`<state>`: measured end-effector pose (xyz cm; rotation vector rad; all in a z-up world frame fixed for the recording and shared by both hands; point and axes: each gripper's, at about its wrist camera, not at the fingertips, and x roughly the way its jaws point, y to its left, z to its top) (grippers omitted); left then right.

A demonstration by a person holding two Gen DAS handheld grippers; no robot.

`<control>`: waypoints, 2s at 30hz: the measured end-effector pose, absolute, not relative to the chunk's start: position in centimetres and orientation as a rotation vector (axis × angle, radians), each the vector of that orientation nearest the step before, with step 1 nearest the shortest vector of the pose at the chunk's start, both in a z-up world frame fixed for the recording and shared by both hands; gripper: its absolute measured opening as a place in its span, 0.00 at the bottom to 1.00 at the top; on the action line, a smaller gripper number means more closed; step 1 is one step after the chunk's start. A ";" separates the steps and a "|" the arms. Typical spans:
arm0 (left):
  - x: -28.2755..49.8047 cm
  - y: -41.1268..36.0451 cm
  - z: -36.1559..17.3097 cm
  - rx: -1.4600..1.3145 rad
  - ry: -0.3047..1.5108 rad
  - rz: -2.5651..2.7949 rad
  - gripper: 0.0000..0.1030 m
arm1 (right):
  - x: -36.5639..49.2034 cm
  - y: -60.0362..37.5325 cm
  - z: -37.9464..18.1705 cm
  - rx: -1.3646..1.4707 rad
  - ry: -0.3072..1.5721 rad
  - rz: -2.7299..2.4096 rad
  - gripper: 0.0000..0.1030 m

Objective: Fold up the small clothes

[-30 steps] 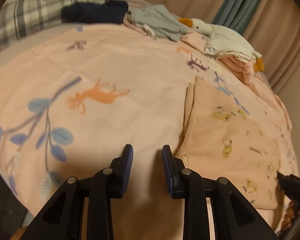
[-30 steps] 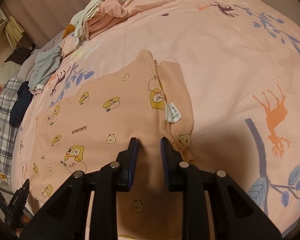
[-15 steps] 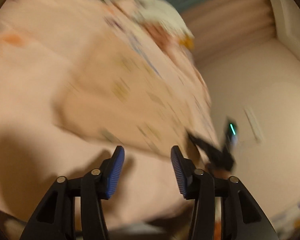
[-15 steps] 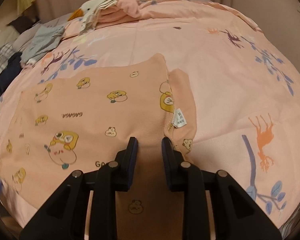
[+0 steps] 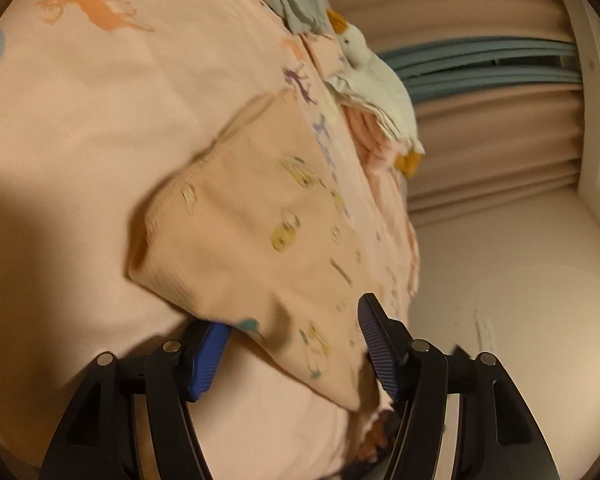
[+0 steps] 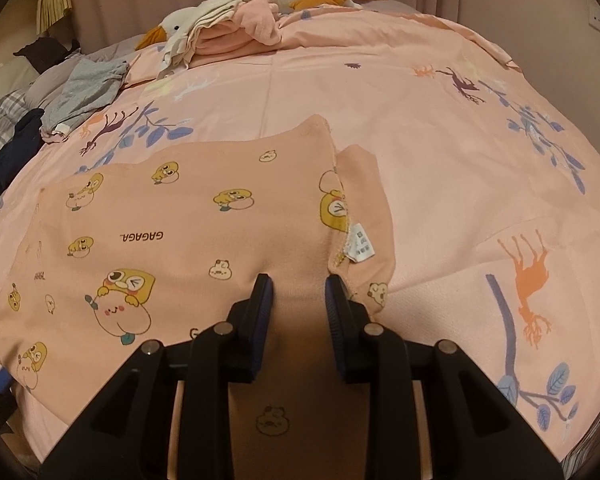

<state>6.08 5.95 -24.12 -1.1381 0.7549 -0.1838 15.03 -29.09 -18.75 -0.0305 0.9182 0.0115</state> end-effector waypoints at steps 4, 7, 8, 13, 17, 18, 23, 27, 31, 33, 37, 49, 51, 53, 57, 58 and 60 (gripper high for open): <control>7.0 5.8 -23.9 -1.090 0.728 -0.132 0.61 | 15.1 -29.2 -18.7 0.001 0.919 -0.007 0.27; 7.2 6.5 -23.8 -1.092 0.673 -0.041 0.60 | 14.9 -29.5 -18.4 0.051 0.919 -0.011 0.27; 7.2 6.8 -23.9 -1.109 0.652 -0.015 0.59 | 14.9 -29.6 -18.2 0.068 0.920 -0.006 0.27; 7.8 7.5 -23.1 -0.980 0.641 0.136 0.34 | 13.5 -30.2 -14.8 0.240 0.779 0.186 0.29; 9.4 6.1 -22.7 -0.791 0.648 0.207 0.21 | 12.5 -28.2 -13.9 0.319 0.721 0.392 0.26; 9.7 5.7 -22.7 -0.757 0.642 0.213 0.18 | 12.9 -27.1 -14.7 0.361 0.776 0.478 0.23; 10.0 5.5 -23.1 -0.772 0.653 0.105 0.14 | 15.5 -22.9 -21.2 0.295 1.096 0.429 0.00; 10.4 5.4 -22.1 -0.783 0.633 -0.044 0.14 | 16.3 -24.1 -21.4 0.438 1.128 0.453 0.00; 11.1 2.7 -20.0 -0.689 0.628 -0.205 0.14 | 17.0 -26.9 -22.3 0.682 1.182 0.525 0.03; 11.7 0.4 -19.6 -0.653 0.639 -0.286 0.14 | 16.8 -28.7 -21.2 0.715 1.133 0.509 0.04; 12.4 -5.0 -20.4 -0.534 0.713 -0.353 0.14 | 15.9 -31.5 -18.7 0.723 1.024 0.473 0.21; 9.4 -9.2 -16.0 -0.511 0.711 -0.559 0.71 | 15.6 -33.0 -18.7 0.811 1.034 0.575 0.55; 9.5 -8.2 -16.0 -0.449 0.668 -0.440 0.74 | 15.7 -32.9 -19.0 0.813 1.036 0.573 0.56; 9.7 -7.3 -16.8 -0.348 0.660 -0.223 0.74 | 16.0 -32.8 -19.0 0.814 1.035 0.569 0.56; 10.3 -4.8 -19.5 -0.321 0.756 0.046 0.74 | 16.2 -32.2 -18.5 0.772 1.029 0.568 0.57; 10.3 -3.9 -20.4 -0.372 0.794 0.051 0.74 | 16.1 -31.8 -18.3 0.738 1.028 0.568 0.58; 10.5 -1.7 -21.5 -0.524 0.835 0.003 0.74 | 16.2 -30.7 -17.8 0.664 1.035 0.547 0.59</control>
